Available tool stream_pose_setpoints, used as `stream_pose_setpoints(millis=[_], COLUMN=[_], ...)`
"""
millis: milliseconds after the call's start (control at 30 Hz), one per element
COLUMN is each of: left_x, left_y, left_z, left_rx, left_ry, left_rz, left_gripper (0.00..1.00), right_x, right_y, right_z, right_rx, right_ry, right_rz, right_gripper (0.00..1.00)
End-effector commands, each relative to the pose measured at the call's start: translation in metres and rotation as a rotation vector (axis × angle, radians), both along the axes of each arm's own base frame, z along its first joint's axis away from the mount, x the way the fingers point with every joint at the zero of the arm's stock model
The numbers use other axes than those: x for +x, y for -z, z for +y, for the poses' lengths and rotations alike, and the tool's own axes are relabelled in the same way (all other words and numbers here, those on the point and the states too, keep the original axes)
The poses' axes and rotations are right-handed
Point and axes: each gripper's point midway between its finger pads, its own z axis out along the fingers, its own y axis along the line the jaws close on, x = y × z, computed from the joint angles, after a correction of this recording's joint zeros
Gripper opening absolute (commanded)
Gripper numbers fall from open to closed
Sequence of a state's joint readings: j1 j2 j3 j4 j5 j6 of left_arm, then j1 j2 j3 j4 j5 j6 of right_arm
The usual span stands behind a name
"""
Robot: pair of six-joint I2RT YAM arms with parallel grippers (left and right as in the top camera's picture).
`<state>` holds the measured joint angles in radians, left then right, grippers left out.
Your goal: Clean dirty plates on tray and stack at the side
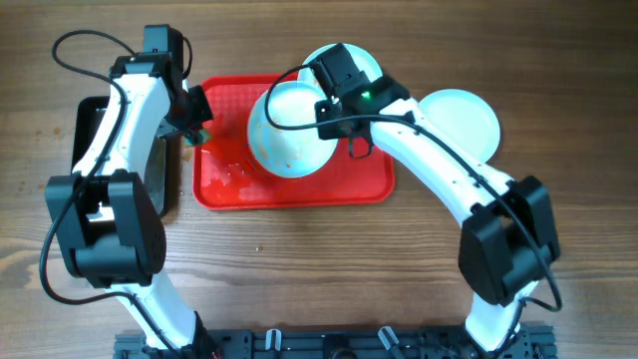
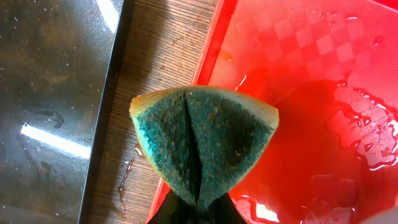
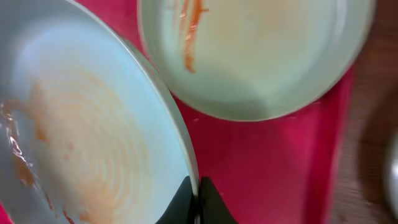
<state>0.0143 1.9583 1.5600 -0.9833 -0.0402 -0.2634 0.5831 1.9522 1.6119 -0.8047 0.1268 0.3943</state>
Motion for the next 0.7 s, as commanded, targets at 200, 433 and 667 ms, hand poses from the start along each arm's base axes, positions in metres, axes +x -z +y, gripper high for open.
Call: stream_pose_setpoints(millis=[200,433,667], left_x=[-0.001,-0.001,-0.001], left_y=[0.006,0.006,0.006], left_z=[0.002,0.002,0.002], left_rx=[0.006,0.006,0.006], left_ry=[0.015,0.015,0.015], left_rz=[0.015,0.015,0.015], left_gripper=[0.04,0.04,0.04], right_x=[0.014,0.007,-0.014], right_y=[-0.055,-0.121,-0.171], right_z=[-0.026,-0.008,0.005], right_rx=[-0.272,-0.621,-0.773], right_ry=[0.056,0.079,0.183], right_rz=[-0.267,-0.626,-0.835], right_gripper=[0.04,0.04,0.04])
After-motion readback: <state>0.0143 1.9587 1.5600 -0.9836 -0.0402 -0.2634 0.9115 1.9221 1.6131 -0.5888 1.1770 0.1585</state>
